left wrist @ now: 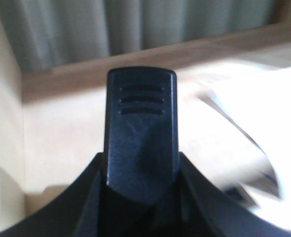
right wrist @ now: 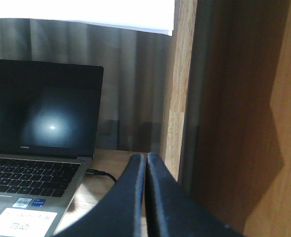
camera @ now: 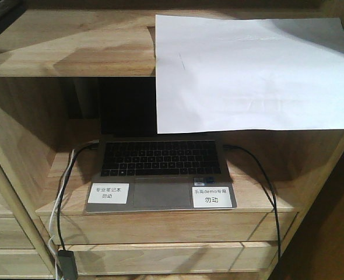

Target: Grab stapler and paper to desk for stapling

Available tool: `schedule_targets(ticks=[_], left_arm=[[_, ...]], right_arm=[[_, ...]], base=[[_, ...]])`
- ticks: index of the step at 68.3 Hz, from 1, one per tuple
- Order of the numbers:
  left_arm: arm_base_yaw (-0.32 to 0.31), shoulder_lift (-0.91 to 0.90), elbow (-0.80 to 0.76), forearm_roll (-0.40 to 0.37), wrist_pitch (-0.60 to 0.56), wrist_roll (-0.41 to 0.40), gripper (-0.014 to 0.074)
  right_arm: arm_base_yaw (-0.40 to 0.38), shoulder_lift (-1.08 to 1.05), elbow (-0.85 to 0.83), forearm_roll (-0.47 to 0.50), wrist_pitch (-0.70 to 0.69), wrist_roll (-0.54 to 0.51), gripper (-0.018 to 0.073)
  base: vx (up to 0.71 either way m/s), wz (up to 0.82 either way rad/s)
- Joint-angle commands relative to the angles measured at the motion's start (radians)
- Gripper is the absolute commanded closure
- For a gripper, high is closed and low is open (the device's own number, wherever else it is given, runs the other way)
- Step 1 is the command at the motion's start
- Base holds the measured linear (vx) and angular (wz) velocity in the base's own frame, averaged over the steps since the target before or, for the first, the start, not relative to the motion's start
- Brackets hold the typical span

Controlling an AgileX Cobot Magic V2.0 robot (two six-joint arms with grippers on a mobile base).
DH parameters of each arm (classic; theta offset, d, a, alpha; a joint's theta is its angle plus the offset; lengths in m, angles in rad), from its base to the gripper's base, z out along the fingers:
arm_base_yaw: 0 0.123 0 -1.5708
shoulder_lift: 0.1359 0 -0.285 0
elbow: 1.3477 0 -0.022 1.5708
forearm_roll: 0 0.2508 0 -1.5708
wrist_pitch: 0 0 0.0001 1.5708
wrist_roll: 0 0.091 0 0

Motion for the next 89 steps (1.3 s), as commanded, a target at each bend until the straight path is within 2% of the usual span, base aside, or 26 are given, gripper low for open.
schedule_targets(ticks=[1,9,20,35,45,62,89], left_arm=[[-0.005,-0.115,0.069,-0.015,-0.132,0.009,0.0603],[-0.005,-0.233,0.212,-0.016,-0.130,0.058,0.0603],[-0.005,-0.399,0.395,-0.021,-0.131,0.055,0.0603],[-0.005,-0.608,0.624,-0.118,-0.155,0.072,0.0603],[-0.004,-0.734,0.753,-0.124,-0.165,0.082,0.0603],[-0.004,-0.852,0.850,-0.128,-0.169,0.082,0.0603],[-0.004,-0.854,0.853,-0.128,-0.149,0.082,0.0603]], right_arm=[[-0.004,-0.010,0.023,-0.006,-0.069,0.002,0.0568],[-0.004,-0.010,0.023,-0.006,-0.069,0.002,0.0568],[-0.004,-0.010,0.023,-0.006,-0.069,0.002,0.0568],[-0.004,-0.010,0.023,-0.006,-0.069,0.002,0.0568],[-0.004,-0.010,0.023,-0.006,-0.069,0.002,0.0568],[-0.004,-0.010,0.023,-0.006,-0.069,0.002,0.0568],[-0.004,-0.009,0.023,-0.006,-0.069,0.002,0.0568]], base=[[0.00,0.00],[0.00,0.00],[0.00,0.00],[0.00,0.00],[0.00,0.00],[0.00,0.00],[0.00,0.00]])
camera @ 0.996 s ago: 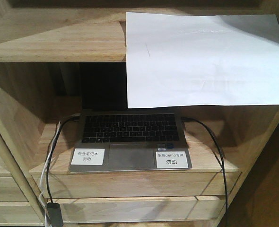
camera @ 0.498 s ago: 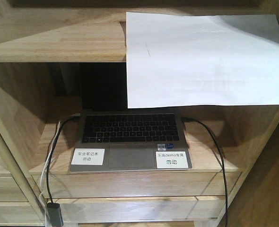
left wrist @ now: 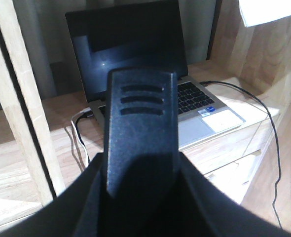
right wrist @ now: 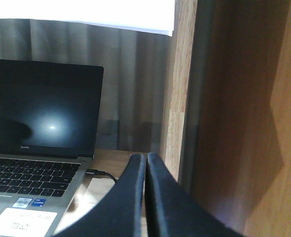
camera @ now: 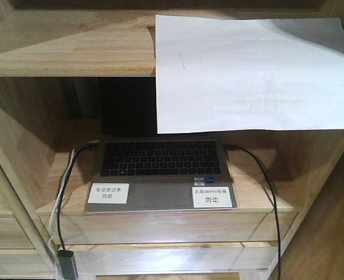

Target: Grab stapler and paper to desk for stapling

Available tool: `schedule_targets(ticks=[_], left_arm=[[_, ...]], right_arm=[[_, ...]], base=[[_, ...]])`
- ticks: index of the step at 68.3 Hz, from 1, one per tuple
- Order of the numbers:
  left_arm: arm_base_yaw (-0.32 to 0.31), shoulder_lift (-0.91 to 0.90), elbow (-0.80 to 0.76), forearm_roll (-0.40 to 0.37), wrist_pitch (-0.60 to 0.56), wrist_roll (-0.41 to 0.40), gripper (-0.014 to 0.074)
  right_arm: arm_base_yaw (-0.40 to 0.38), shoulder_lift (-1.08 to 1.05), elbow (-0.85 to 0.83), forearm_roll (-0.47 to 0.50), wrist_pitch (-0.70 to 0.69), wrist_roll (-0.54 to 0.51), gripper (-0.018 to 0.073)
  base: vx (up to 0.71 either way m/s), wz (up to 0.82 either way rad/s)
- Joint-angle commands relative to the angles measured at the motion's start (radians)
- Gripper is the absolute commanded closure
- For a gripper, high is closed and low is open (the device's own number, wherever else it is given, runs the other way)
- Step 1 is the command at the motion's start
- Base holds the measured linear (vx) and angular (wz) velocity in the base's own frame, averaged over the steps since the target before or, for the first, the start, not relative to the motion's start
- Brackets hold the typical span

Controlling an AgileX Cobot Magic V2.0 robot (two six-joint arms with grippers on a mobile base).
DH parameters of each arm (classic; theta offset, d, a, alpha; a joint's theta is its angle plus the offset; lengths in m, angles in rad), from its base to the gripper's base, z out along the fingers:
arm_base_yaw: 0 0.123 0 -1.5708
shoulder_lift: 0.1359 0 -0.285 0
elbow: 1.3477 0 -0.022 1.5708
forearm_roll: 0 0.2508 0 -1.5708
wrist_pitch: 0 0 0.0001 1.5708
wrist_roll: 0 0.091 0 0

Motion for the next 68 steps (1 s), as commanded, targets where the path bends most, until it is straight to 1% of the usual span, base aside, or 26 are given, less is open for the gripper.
schedule_targets(ticks=[1,51,53,56,58,64,66,68], left_arm=[[-0.004,0.013,-0.030,-0.010,-0.110,0.003,0.0603],[-0.004,0.013,-0.030,-0.010,-0.106,0.003,0.0603],[-0.004,0.013,-0.030,-0.010,-0.106,0.003,0.0603],[-0.004,0.013,-0.030,-0.010,-0.106,0.003,0.0603],[-0.004,0.013,-0.030,-0.010,-0.106,0.003,0.0603],[-0.004,0.013,-0.030,-0.010,-0.106,0.003,0.0603],[-0.004,0.013,-0.030,-0.010,-0.106,0.003,0.0603],[-0.004,0.013,-0.030,-0.010,-0.106,0.003,0.0603]], right_arm=[[-0.004,-0.009,0.023,-0.006,-0.069,0.002,0.0568],[-0.004,-0.009,0.023,-0.006,-0.069,0.002,0.0568],[-0.004,-0.009,0.023,-0.003,-0.070,0.013,0.0568],[-0.004,-0.009,0.023,0.020,-0.071,0.080,0.0568],[-0.004,-0.009,0.023,0.036,-0.077,0.156,0.0568],[-0.004,-0.009,0.023,0.037,-0.092,0.443,0.0568],[-0.004,-0.009,0.023,0.024,-0.092,0.567,0.0568],[-0.004,-0.009,0.023,0.000,-0.092,0.658,0.0568]], base=[[0.00,0.00],[0.00,0.00],[0.00,0.00],[0.00,0.00],[0.00,0.00],[0.00,0.00],[0.00,0.00],[0.00,0.00]])
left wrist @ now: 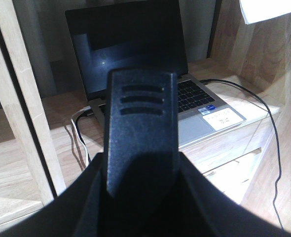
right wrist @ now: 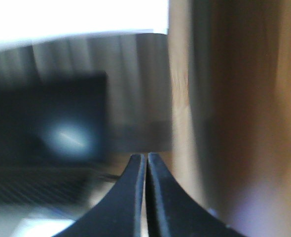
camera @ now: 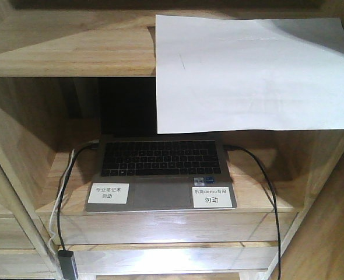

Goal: Grab stapler and paper to desk for stapling
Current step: 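Reach the right gripper toward the hanging white paper sheet, then grasp the white paper edge with the right gripper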

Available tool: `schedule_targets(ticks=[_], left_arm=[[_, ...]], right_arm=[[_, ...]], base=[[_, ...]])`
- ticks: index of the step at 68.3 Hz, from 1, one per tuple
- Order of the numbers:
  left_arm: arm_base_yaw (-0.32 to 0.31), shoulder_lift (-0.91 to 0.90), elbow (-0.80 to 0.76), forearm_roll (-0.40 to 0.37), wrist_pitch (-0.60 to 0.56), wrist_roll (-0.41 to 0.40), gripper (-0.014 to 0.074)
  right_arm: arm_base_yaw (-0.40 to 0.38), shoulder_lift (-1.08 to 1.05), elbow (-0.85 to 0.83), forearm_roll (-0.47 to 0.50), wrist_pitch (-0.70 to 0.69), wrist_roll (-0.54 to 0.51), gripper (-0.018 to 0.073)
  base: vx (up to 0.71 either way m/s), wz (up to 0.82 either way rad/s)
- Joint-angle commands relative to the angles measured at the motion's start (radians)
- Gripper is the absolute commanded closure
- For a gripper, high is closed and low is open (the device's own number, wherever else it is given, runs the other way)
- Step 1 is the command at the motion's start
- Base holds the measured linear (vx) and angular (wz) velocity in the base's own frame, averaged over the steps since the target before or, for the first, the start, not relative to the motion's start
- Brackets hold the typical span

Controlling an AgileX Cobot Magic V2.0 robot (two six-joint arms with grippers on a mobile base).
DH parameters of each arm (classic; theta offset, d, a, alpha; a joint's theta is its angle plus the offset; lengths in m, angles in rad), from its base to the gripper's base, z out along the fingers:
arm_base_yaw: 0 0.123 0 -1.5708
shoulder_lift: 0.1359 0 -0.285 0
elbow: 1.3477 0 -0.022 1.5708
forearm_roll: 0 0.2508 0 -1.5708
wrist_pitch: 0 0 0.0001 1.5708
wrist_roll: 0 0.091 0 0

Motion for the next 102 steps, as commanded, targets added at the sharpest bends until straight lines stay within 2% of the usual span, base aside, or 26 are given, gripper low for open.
schedule_targets(ticks=[1,6,14,17,25,38,50,59,75,89,102], left_arm=[[-0.004,0.013,-0.030,-0.010,-0.110,0.000,0.0603],[-0.004,0.013,-0.030,-0.010,-0.110,0.000,0.0603],[-0.004,0.013,-0.030,-0.010,-0.110,0.000,0.0603],[-0.004,0.013,-0.030,-0.010,-0.110,0.000,0.0603],[-0.004,0.013,-0.030,-0.010,-0.110,0.000,0.0603],[-0.004,0.014,-0.030,-0.010,-0.110,0.000,0.0603],[-0.004,0.014,-0.030,-0.010,-0.110,0.000,0.0603],[-0.004,0.014,-0.030,-0.010,-0.110,0.000,0.0603],[-0.004,0.014,-0.030,-0.010,-0.110,0.000,0.0603],[-0.004,0.014,-0.030,-0.010,-0.110,0.000,0.0603],[-0.004,0.014,-0.030,-0.010,-0.110,0.000,0.0603]], right_arm=[[-0.004,-0.009,0.023,-0.040,-0.086,0.281,0.0568],[-0.004,-0.009,0.023,-0.077,-0.086,0.472,0.0568],[-0.004,-0.008,0.023,-0.084,-0.064,0.669,0.0561],[0.002,-0.007,0.023,-0.084,-0.068,0.700,0.0549],[0.064,0.065,0.021,-0.094,-0.172,0.702,0.0473],[0.158,0.324,0.017,-0.148,-0.544,0.730,0.0274],[0.163,0.589,-0.009,-0.182,-0.873,0.731,0.0119],[0.163,0.769,-0.046,-0.195,-1.110,0.739,0.0081],[0.163,0.988,-0.149,-0.238,-1.272,0.778,0.0081],[0.163,1.073,-0.239,-0.269,-1.281,0.781,0.0081],[0.163,1.151,-0.282,-0.266,-1.284,0.833,0.0081]], base=[[0.00,0.00],[0.00,0.00],[0.00,0.00],[0.00,0.00],[0.00,0.00],[0.00,0.00],[0.00,0.00],[0.00,0.00],[0.00,0.00],[0.00,0.00],[0.00,0.00]])
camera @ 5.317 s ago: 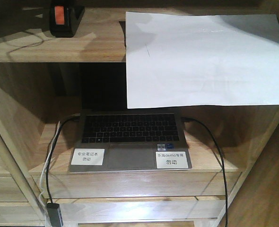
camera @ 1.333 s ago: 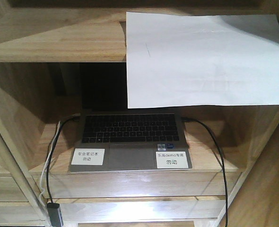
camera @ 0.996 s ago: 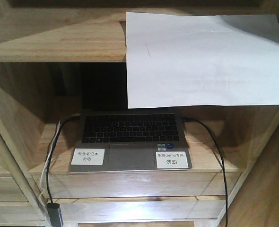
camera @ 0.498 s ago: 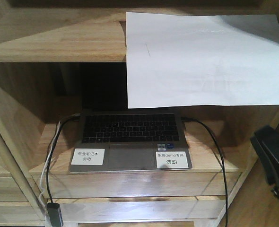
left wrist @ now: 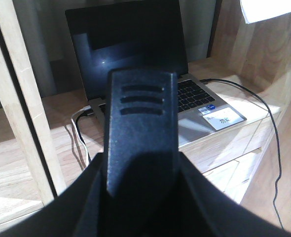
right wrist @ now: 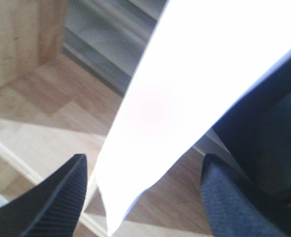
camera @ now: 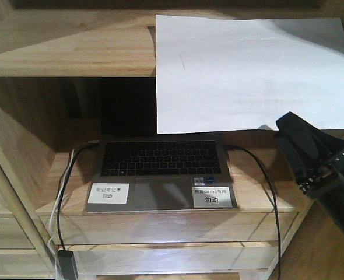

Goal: Grab stapler and paper to desk for stapling
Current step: 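Grasp the white paper edge with the right gripper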

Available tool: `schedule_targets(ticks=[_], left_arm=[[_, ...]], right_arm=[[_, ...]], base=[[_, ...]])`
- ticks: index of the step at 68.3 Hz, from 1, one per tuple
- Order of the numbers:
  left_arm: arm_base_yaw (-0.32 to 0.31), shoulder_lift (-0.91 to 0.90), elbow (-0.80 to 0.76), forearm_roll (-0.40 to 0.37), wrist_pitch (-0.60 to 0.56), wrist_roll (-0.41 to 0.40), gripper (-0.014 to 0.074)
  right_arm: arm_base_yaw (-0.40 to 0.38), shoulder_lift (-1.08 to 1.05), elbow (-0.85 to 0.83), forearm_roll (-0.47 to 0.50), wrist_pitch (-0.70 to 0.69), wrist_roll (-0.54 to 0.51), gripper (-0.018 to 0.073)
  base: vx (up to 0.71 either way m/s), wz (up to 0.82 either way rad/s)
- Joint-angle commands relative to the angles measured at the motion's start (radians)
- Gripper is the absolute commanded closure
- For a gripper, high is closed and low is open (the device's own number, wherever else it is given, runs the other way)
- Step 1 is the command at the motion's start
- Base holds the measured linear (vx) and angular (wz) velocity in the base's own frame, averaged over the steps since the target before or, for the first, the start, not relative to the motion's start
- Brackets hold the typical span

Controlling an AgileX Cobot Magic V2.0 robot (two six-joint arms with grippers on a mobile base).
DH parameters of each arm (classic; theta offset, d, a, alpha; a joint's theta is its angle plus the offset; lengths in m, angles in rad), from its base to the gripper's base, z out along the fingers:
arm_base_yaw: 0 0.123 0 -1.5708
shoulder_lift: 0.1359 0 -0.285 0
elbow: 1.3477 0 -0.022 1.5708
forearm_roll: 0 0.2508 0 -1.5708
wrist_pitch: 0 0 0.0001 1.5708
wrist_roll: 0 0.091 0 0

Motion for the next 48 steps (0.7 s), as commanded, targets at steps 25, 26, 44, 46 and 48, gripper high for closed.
schedule_targets(ticks=[25,26,44,46,48], left_arm=[[-0.004,0.014,-0.030,-0.010,-0.111,0.000,0.0603],[-0.004,0.014,-0.030,-0.010,-0.111,0.000,0.0603],[-0.004,0.014,-0.030,-0.010,-0.111,0.000,0.0603],[-0.004,0.014,-0.030,-0.010,-0.111,0.000,0.0603],[-0.004,0.014,-0.030,-0.010,-0.111,0.000,0.0603]], right_arm=[[0.000,0.101,-0.168,0.005,-0.179,0.016,0.0083],[0.000,0.102,-0.172,0.005,-0.181,0.016,0.0083],[0.000,0.102,-0.195,0.000,-0.203,0.055,0.0300],[0.000,0.102,-0.195,-0.006,-0.203,0.066,0.0351],[0.000,0.102,-0.195,-0.013,-0.203,0.074,0.0406]], base=[[0.00,0.00],[0.00,0.00],[0.00,0.00],[0.00,0.00],[0.00,0.00]])
